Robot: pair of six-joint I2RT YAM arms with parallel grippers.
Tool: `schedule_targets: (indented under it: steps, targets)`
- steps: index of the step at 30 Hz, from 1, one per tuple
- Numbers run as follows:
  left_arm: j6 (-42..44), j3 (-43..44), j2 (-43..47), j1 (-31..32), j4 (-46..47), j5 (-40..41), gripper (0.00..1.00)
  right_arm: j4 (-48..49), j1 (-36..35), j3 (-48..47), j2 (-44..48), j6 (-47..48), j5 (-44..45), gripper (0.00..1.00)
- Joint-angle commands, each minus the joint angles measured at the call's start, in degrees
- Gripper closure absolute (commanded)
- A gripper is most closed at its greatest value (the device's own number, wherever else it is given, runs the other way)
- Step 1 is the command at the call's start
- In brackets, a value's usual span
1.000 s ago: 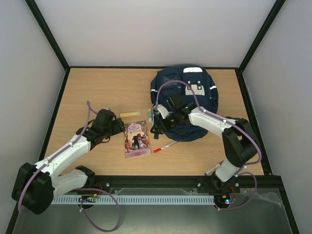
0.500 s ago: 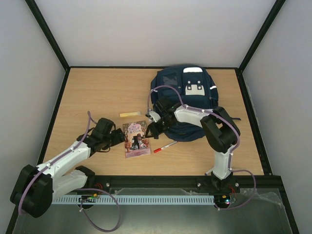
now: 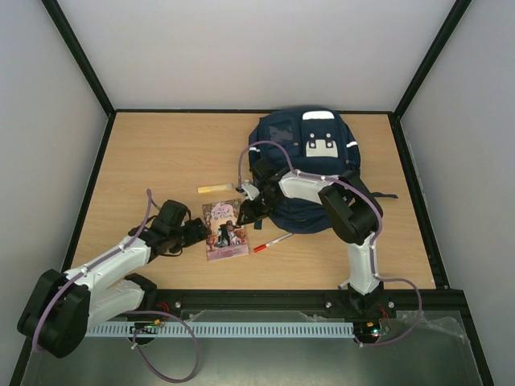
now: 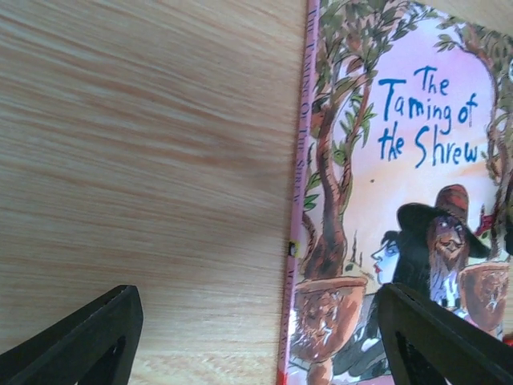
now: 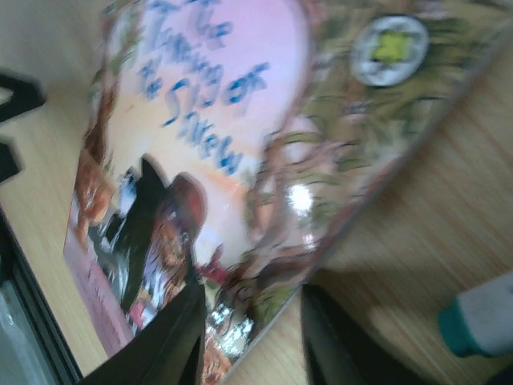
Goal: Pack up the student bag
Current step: Pick up the book from the center of the board.
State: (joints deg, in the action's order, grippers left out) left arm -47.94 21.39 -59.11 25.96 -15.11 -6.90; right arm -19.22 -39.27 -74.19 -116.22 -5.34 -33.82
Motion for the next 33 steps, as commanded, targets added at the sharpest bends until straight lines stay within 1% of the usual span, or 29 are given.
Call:
schedule_targets:
  steps: [1, 3, 5, 9, 13, 16, 18, 25, 30, 33]
  targets:
    - [-1.37, -1.49, -1.84, -0.38, 2.97, -2.07, 0.15, -4.31, -0.48, -0.96, -3.50, -1.96, 5.21, 0.74]
    - [-2.10, -1.80, -3.01, -0.38, 4.45, -2.70, 0.12, -4.95, -0.46, -1.27, -4.60, -2.54, 7.89, 0.85]
    - [-3.04, -2.16, -4.24, -0.44, 5.92, -3.34, 0.11, -5.68, -0.45, -1.53, -5.68, -2.94, 11.48, 0.91]
    - [-4.81, -2.92, -6.23, -0.51, 8.40, -4.46, 0.11, -7.66, -0.51, -2.67, -8.66, -3.14, 16.20, 0.96]
    - [-6.56, -4.14, -7.50, -0.55, 10.78, -4.98, 0.11, -8.26, -0.42, -2.59, -11.82, -2.99, 15.30, 0.98]
    - [-7.99, -5.53, -8.96, -0.55, 14.07, -7.01, 0.11, -8.34, -0.44, -2.75, -13.31, -2.88, 14.46, 0.99]
    - [-8.71, -5.98, -10.10, -0.55, 15.50, -7.83, 0.12, -8.42, -0.45, -2.89, -13.96, -2.84, 14.13, 0.99]
    - [-9.15, -5.40, -10.94, -0.56, 15.01, -7.07, 0.12, -8.32, -0.53, -2.77, -14.58, -2.45, 12.77, 0.98]
    - [-9.02, -5.41, -9.85, -0.56, 12.78, -6.06, 0.13, -9.03, 0.47, -2.88, -11.19, -3.41, 10.67, 0.88]
    - [-8.95, -5.55, -8.17, -0.62, 11.10, -5.30, 0.13, -7.98, 1.16, -1.52, -6.19, -4.37, 10.18, 0.86]
